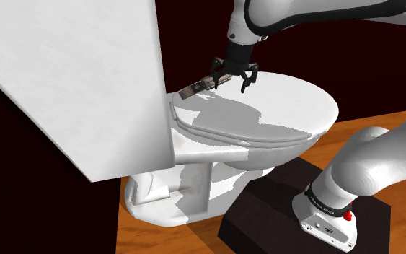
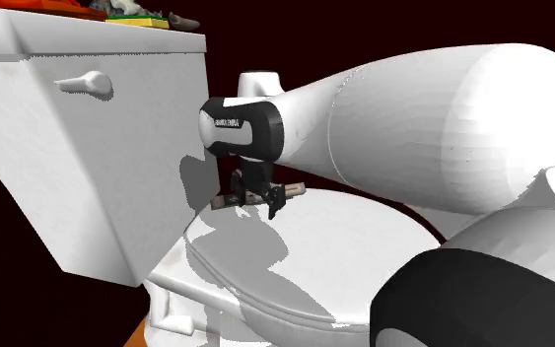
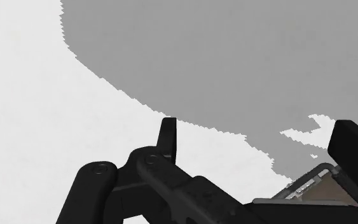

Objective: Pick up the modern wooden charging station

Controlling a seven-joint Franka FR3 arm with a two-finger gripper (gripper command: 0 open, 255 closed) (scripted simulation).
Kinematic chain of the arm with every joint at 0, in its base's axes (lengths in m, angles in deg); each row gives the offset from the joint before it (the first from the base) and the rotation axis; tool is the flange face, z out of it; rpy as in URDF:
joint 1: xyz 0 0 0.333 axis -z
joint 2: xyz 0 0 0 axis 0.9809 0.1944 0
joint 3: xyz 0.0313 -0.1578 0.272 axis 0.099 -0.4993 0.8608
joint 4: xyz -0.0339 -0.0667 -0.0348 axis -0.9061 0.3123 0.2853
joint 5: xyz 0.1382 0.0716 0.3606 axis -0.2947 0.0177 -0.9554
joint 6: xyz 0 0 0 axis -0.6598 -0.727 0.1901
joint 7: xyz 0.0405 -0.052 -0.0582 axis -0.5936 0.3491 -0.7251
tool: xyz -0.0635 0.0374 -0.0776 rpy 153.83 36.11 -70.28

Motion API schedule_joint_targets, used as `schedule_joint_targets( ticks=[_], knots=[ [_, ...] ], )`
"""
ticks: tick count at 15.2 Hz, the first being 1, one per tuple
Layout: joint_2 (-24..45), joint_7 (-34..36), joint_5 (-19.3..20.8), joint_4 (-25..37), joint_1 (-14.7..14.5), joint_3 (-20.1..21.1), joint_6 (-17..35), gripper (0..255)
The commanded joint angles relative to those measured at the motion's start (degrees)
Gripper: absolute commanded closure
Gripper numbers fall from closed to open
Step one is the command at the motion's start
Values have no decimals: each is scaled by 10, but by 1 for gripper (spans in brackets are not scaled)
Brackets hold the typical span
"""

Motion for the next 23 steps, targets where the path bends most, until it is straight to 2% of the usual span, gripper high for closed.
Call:
schedule_joint_targets(
  ticks=[1,8,15,18,19,23],
  knots=[
    [33,75,0,24,17,18,25,0],
    [153,321,41,134,75,59,79,0],
    [159,322,43,87,74,61,133,0],
    [160,322,43,83,74,61,137,0],
    [160,322,43,84,74,61,137,255],
    [161,322,43,84,74,61,137,255]
  ],
)
